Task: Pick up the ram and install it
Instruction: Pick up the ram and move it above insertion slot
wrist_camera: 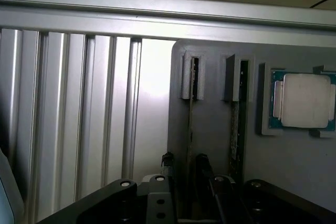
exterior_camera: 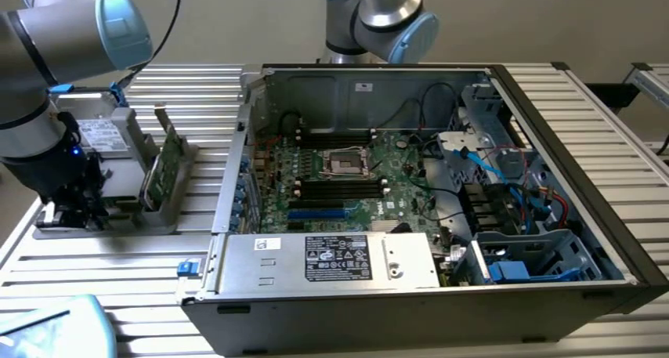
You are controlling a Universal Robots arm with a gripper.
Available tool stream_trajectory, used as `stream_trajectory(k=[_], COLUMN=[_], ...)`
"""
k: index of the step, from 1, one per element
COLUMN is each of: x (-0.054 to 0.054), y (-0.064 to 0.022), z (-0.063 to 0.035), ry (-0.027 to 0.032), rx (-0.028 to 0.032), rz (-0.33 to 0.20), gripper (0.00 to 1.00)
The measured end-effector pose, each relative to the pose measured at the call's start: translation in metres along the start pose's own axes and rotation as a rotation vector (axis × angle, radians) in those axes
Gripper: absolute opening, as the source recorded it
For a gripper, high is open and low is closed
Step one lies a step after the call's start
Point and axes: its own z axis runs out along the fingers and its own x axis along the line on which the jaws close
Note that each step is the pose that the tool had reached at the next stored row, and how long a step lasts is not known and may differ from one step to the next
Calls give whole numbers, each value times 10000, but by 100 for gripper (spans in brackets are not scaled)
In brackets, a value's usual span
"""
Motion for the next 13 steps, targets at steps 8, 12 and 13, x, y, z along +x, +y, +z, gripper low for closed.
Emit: stream_trajectory(k=[8,12,13], x=[0,0,0], y=[0,0,0], z=[0,0,0], ry=[0,-1,-1], rx=[0,0,0], rz=[0,0,0], gripper=[31,29,22])
